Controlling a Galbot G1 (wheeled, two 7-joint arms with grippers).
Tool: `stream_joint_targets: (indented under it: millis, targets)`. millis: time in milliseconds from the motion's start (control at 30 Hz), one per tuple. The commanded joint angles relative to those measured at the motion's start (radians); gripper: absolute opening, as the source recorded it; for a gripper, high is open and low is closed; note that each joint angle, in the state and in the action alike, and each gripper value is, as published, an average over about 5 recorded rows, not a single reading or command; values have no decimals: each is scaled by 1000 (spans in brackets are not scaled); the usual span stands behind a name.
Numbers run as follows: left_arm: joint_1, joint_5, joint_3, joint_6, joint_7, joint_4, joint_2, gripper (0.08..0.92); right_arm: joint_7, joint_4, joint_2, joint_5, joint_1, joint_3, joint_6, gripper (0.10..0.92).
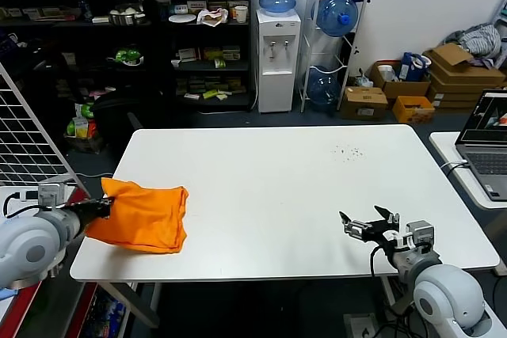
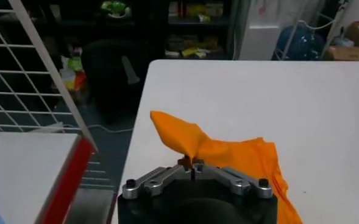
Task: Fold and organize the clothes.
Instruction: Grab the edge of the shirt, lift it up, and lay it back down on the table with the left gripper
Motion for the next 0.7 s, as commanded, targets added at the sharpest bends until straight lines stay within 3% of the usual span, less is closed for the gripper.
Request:
stream_joint_targets:
  millis: [33,300,567,700]
  targets:
    - [-43,-80,-14,11,0,8,142,93,-17,-6,-29,-3,-21,57,73,921]
    - [-55,-116,-25,15,-22,-31,151,93,-124,-40,-54,-26,-64,122,357,921]
    - [-47,-111,-18,15,-76,-56,73,93,-253,-167,-54,-24,-134,209,666,921]
    - [-52,-117,-14,14,-103,-73,47,93,-285,-218,-55,-24,-179,252,738,921]
